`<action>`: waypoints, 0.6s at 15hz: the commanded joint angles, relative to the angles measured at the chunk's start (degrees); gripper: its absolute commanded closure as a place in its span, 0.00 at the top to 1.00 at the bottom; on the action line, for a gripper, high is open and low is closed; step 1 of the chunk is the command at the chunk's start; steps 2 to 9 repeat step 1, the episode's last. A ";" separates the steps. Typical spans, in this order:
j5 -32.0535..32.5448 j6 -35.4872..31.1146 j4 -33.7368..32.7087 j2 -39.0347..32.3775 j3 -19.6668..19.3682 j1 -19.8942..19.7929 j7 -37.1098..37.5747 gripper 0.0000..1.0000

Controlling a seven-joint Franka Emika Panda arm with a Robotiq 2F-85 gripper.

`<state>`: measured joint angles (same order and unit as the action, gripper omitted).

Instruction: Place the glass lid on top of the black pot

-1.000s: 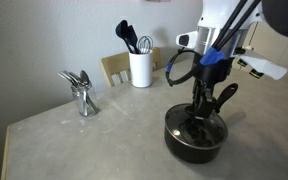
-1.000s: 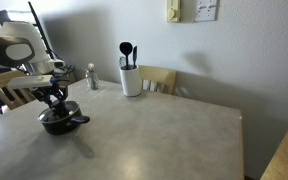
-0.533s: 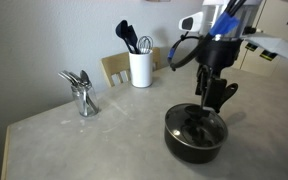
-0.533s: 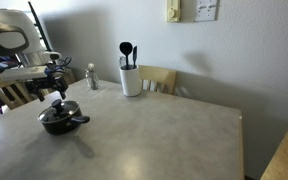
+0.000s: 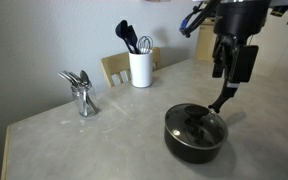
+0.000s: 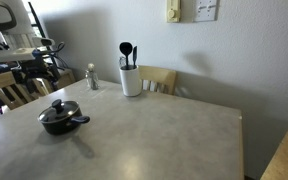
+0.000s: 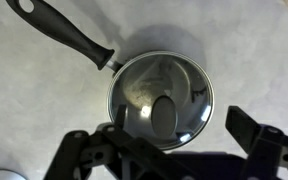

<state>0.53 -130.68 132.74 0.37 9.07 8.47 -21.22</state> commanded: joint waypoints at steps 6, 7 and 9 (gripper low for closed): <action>0.00 0.22 -0.08 -0.02 -0.13 0.14 0.00 1.00; 0.00 0.22 -0.08 -0.02 -0.13 0.14 0.00 1.00; 0.00 0.22 -0.08 -0.02 -0.13 0.14 0.00 1.00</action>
